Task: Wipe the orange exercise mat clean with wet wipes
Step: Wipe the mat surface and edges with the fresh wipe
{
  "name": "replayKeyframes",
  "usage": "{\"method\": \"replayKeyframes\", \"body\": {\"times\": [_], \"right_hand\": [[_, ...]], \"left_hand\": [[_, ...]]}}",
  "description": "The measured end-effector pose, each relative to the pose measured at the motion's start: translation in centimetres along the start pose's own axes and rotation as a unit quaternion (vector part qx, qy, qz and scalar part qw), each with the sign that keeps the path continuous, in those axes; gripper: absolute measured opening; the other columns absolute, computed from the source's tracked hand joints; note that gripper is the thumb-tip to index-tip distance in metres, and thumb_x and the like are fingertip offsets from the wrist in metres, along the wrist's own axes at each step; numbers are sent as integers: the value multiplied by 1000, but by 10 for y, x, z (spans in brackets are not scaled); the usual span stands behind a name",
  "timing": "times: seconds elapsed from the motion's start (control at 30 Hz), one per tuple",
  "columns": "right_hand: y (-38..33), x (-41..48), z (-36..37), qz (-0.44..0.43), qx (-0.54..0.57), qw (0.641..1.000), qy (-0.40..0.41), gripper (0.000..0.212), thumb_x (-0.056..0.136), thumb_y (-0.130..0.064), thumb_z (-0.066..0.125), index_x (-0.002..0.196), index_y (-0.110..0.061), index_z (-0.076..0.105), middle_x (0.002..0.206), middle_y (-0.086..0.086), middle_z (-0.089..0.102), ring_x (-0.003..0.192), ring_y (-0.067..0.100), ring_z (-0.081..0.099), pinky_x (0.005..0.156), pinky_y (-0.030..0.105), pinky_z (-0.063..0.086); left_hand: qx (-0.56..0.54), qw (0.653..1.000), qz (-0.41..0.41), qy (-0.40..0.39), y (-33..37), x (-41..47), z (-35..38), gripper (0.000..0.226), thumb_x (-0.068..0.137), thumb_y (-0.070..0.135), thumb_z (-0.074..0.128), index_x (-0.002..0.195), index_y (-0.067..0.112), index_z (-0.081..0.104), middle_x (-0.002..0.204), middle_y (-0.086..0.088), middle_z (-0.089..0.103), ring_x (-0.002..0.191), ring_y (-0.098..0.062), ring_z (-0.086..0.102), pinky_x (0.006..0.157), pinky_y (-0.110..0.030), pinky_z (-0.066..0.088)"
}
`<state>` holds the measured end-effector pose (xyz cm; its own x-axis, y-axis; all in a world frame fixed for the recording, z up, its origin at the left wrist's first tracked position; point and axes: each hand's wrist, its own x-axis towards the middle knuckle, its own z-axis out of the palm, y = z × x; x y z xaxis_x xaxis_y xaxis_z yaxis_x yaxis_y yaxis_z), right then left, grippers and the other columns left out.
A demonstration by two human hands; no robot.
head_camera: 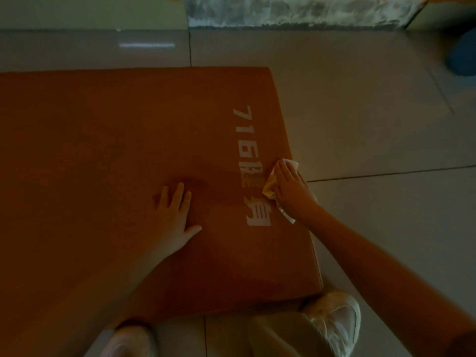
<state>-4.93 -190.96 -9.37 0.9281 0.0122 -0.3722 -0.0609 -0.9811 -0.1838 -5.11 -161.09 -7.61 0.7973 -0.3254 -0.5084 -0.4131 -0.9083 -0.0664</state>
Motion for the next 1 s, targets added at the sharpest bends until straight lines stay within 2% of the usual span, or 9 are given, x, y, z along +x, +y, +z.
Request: {"method": "replayKeyframes", "body": {"times": [0.2, 0.33, 0.4, 0.5, 0.7, 0.83, 0.9, 0.97, 1.0], "right_hand": [[-7, 14, -11, 0, -54, 998, -28, 70, 101, -27, 41, 152, -5, -1, 161, 10, -7, 148, 25, -7, 120, 40, 9], [-16, 11, -10, -6, -121, 989, -89, 75, 95, -28, 52, 152, -4, 11, 160, 17, -6, 147, 33, -6, 118, 46, 13], [-26, -3, -10, -16, -126, 986, -109, 79, 95, -29, 51, 153, -3, 4, 160, 17, -7, 147, 34, -8, 119, 49, 10], [-44, -36, -12, -29, -83, 987, -137, 82, 98, -29, 49, 151, -2, -8, 160, 12, -13, 147, 29, -11, 118, 41, 6], [-47, -64, -5, -79, -129, 974, -169, 76, 101, -42, 36, 152, -6, -7, 160, 9, -12, 148, 22, -10, 118, 36, 3], [-29, -53, 3, -135, -175, 964, -150, 87, 84, -61, 3, 151, -5, -3, 160, 12, -5, 148, 28, -3, 119, 46, 13], [-21, -38, 7, -161, -174, 965, -109, 86, 83, -58, 3, 150, -4, 9, 159, 13, 8, 147, 30, 12, 115, 49, 25], [-21, -26, 7, -162, -142, 975, -61, 78, 89, -52, 9, 148, -4, 23, 156, 12, 19, 143, 28, 24, 111, 47, 32], [-22, -20, 8, -162, -134, 977, -41, 76, 90, -51, 8, 148, -5, 24, 155, 9, 17, 143, 25, 21, 111, 44, 29]], "left_hand": [[2, 1000, -8, -4, 2, 2, -3, 90, 91, 68, 35, 154, 16, -2, 160, -9, -15, 147, -38, -3, 118, -53, 13], [-9, 1000, -18, -16, 4, 0, -9, 91, 90, 65, 42, 155, 15, 1, 161, -10, -12, 147, -39, 0, 118, -52, 15], [-20, 999, -17, -19, 3, -1, -11, 92, 90, 65, 43, 155, 15, 0, 161, -9, -12, 147, -39, -1, 119, -52, 14], [-36, 999, -16, -25, 1, 1, -13, 92, 91, 64, 43, 155, 16, -2, 160, -9, -16, 147, -39, -4, 119, -53, 13], [-61, 997, -5, -43, -1, 1, -14, 94, 90, 65, 45, 155, 17, -4, 160, -8, -19, 146, -40, -4, 117, -54, 17], [-55, 998, -8, 1, 1, -4, -4, 94, 88, 75, 31, 154, 18, -5, 159, -7, -20, 147, -38, -7, 118, -55, 11], [-61, 998, -21, 23, 3, -4, 1, 96, 85, 78, 23, 155, 18, -3, 160, -8, -18, 147, -38, -7, 118, -56, 8], [-61, 998, -24, 19, 5, -5, 1, 99, 82, 82, 13, 154, 15, 15, 161, -12, 0, 146, -42, 8, 114, -61, 19], [-51, 998, -27, 14, 4, -4, 3, 100, 82, 82, 10, 150, 13, 31, 159, -14, 16, 141, -44, 23, 108, -64, 29]]}}
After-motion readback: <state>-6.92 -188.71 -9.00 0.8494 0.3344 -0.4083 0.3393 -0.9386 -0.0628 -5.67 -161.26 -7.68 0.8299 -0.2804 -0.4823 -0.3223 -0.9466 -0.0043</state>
